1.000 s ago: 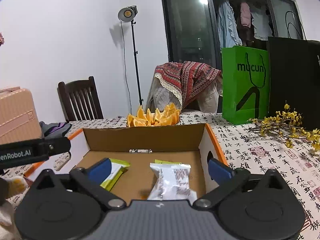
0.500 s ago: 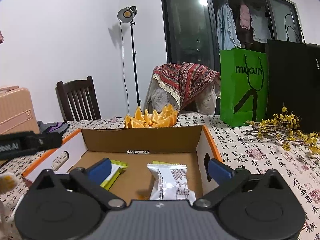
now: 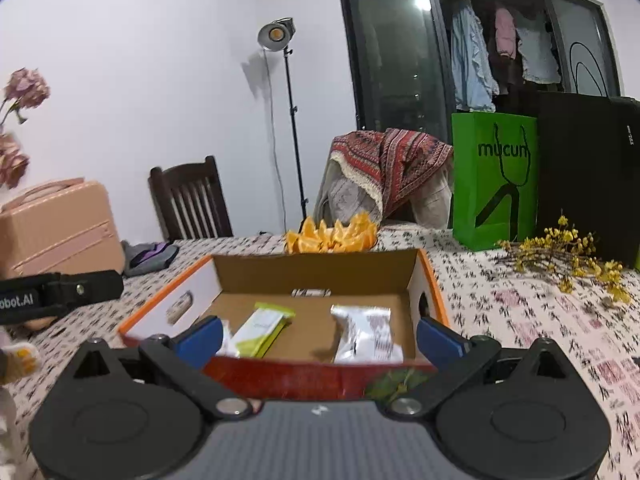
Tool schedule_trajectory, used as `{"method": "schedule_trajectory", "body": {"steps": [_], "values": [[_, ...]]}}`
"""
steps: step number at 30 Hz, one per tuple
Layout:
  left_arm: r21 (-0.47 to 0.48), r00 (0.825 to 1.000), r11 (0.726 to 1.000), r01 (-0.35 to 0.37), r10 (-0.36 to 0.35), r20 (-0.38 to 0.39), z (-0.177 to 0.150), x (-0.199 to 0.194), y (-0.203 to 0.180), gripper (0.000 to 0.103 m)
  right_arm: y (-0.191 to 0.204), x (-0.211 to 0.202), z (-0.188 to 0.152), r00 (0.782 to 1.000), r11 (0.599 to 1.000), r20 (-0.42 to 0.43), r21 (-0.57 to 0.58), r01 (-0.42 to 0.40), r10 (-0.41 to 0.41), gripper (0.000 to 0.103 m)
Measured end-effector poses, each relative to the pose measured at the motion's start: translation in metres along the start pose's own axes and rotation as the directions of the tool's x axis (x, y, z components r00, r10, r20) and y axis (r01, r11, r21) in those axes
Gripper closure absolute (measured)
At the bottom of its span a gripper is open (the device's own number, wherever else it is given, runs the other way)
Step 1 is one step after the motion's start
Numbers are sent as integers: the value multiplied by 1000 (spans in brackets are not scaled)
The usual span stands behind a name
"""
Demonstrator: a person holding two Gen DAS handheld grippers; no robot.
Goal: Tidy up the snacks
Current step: 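Move both grippers back to the snack pile, then grasp the red-blue candy bag with the right gripper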
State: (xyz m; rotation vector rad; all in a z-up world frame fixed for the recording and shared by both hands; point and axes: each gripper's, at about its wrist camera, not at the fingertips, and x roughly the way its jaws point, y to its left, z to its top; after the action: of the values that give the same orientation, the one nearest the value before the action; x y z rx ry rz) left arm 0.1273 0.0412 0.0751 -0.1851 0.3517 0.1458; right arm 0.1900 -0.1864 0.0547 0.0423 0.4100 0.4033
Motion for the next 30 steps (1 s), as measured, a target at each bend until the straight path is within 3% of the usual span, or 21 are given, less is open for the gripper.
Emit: {"method": "schedule_trajectory", "body": {"steps": [16,30], "values": [[-14,996,999,-36,35,-87,-40,-43,34,0,19,-49,-51,995,999,-99,-39,-31,27,0],[-40,987,997,-67,61,-149,-64,-46,68,0,66,-5,-65,975,996,-222,-75,-46,28,0]]}}
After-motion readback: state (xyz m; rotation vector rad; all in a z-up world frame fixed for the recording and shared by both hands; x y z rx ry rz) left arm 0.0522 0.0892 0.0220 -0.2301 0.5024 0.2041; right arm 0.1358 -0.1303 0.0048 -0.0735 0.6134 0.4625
